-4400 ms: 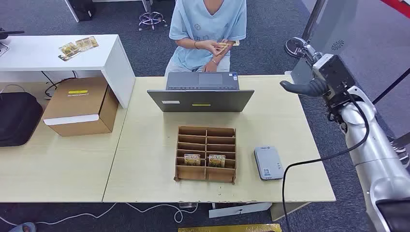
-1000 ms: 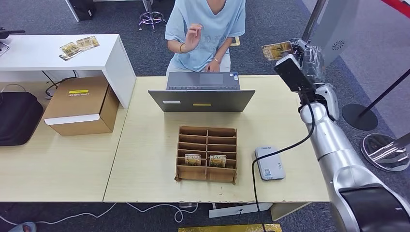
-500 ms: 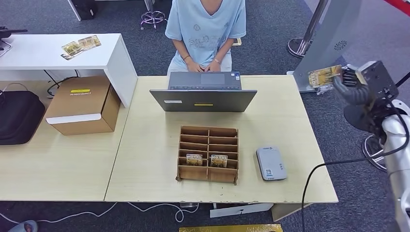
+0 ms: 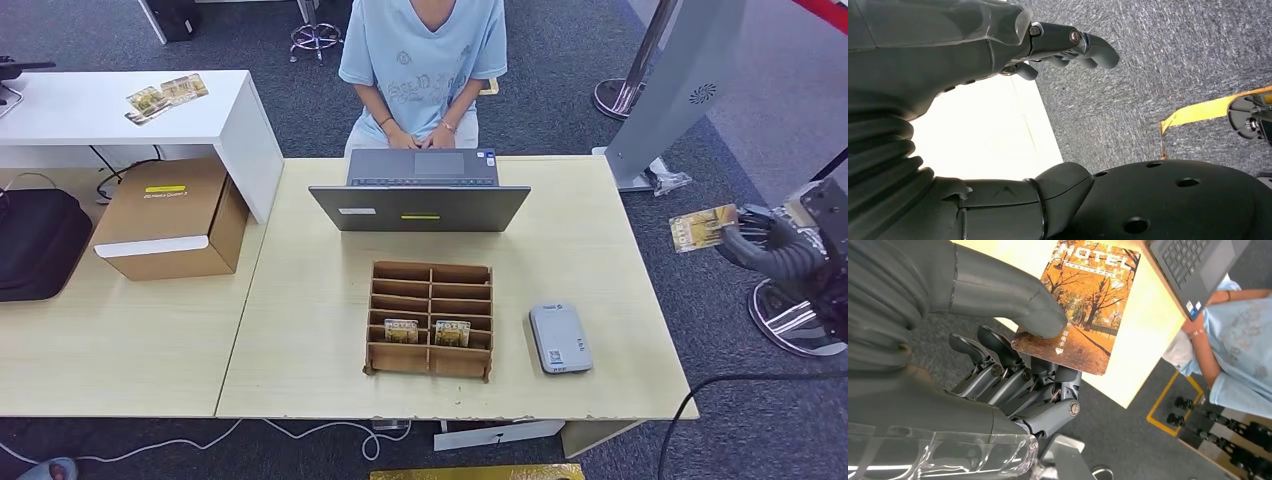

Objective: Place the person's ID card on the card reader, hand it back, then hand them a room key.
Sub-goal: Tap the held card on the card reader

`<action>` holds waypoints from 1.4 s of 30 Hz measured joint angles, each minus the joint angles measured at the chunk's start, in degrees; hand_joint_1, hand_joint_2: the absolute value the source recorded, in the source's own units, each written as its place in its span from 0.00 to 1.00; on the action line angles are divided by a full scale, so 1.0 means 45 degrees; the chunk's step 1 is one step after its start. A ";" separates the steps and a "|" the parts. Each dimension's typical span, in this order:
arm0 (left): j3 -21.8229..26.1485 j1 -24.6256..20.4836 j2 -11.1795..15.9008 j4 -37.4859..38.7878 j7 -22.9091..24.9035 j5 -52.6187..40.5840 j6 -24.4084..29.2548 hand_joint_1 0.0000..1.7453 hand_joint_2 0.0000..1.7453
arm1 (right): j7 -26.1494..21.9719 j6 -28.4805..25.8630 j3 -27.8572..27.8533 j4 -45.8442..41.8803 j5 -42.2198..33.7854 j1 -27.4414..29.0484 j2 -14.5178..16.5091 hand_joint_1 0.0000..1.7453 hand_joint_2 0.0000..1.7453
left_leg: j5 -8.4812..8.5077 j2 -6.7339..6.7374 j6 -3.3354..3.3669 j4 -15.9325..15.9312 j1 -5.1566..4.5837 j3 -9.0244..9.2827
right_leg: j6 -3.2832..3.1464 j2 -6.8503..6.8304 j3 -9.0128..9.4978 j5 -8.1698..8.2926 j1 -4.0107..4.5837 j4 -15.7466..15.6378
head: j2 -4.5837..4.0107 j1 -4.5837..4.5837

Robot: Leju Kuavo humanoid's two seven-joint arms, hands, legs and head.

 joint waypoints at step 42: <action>-0.0018 0.0020 0.0166 0.0025 0.0274 -0.0023 -0.0626 0.00 1.00 | -0.0025 0.0114 0.3542 -0.0630 -0.0259 0.1461 0.1646 1.00 1.00 | 0.0010 0.0025 0.0002 -0.0010 0.0002 0.0010 | 0.0000 0.0021 0.0004 0.0002 0.0001 0.0008 | 0.0000 0.0001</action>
